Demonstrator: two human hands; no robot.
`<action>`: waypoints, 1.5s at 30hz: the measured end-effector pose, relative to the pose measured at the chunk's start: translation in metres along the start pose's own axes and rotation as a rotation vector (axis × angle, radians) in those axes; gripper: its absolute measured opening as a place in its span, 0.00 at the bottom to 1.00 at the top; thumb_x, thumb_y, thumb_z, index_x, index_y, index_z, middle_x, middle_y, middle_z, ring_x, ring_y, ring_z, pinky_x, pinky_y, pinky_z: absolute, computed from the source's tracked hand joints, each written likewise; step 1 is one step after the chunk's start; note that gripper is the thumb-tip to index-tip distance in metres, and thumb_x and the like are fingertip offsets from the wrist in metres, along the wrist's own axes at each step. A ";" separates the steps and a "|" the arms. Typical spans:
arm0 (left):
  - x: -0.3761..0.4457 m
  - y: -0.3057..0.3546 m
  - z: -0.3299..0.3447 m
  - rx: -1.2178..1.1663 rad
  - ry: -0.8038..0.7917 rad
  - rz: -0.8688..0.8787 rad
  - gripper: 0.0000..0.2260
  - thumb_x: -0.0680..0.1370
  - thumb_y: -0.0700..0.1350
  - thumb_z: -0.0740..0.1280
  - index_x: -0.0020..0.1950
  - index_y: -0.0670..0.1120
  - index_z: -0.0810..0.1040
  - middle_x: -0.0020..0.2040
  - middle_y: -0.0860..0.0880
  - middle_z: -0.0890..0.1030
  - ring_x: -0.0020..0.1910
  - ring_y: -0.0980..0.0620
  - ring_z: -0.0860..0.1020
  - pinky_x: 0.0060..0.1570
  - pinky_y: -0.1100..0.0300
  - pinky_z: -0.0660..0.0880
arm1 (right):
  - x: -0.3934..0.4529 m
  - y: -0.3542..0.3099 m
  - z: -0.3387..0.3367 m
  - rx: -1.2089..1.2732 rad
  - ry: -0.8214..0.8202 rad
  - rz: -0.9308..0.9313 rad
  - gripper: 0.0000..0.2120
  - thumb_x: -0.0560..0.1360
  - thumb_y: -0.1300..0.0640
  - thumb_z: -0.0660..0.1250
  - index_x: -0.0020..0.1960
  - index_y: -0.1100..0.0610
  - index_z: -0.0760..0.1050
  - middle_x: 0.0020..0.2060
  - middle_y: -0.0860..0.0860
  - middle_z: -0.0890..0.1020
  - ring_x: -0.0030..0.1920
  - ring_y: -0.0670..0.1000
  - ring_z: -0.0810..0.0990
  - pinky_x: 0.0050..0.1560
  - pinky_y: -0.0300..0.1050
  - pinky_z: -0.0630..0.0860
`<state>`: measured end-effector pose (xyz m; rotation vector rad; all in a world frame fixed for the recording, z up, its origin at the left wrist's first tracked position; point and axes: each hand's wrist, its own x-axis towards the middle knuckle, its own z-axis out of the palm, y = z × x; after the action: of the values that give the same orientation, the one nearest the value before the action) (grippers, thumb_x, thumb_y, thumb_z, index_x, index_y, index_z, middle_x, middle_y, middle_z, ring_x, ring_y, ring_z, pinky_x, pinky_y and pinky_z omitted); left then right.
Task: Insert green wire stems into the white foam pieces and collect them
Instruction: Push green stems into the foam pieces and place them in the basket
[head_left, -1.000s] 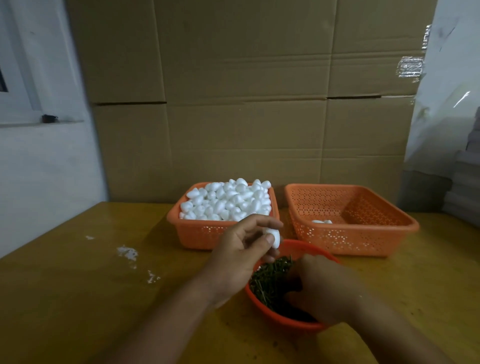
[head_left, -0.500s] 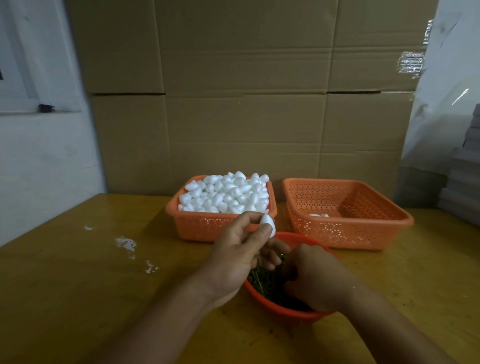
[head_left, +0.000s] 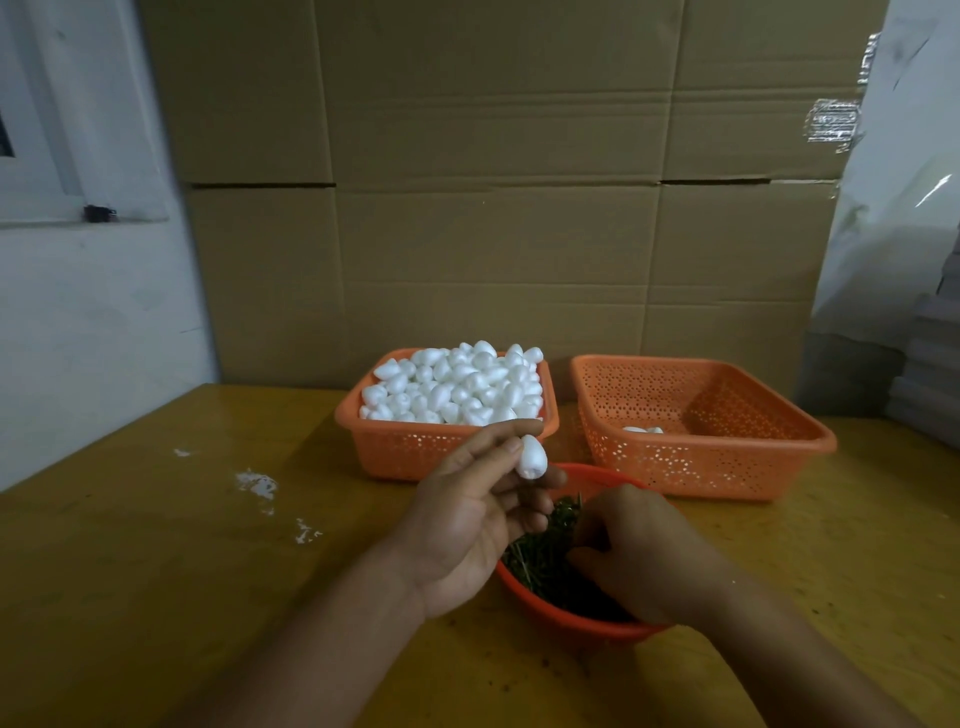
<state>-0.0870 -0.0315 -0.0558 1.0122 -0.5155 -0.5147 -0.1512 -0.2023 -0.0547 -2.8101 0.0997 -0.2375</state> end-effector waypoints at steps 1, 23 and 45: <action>0.000 0.000 0.000 -0.004 0.005 -0.006 0.14 0.79 0.45 0.65 0.64 0.44 0.79 0.47 0.38 0.83 0.38 0.50 0.80 0.38 0.58 0.77 | 0.000 0.000 0.000 0.017 0.026 -0.003 0.09 0.74 0.51 0.71 0.40 0.56 0.79 0.35 0.51 0.82 0.37 0.50 0.81 0.41 0.49 0.79; 0.000 -0.001 -0.003 -0.040 0.007 -0.088 0.13 0.75 0.55 0.72 0.49 0.46 0.79 0.36 0.47 0.78 0.30 0.54 0.74 0.29 0.63 0.71 | -0.017 -0.022 -0.018 1.107 0.453 -0.266 0.08 0.66 0.57 0.74 0.40 0.62 0.83 0.29 0.56 0.82 0.27 0.53 0.75 0.28 0.43 0.74; -0.006 0.002 0.006 0.117 0.083 -0.011 0.09 0.72 0.54 0.73 0.42 0.49 0.79 0.35 0.48 0.76 0.31 0.54 0.71 0.27 0.63 0.64 | -0.024 -0.029 -0.011 0.441 0.649 -0.387 0.04 0.71 0.61 0.77 0.44 0.54 0.85 0.31 0.42 0.82 0.28 0.46 0.78 0.28 0.39 0.74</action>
<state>-0.0952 -0.0306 -0.0529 1.1443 -0.4703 -0.4544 -0.1760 -0.1759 -0.0391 -2.1914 -0.3147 -1.1038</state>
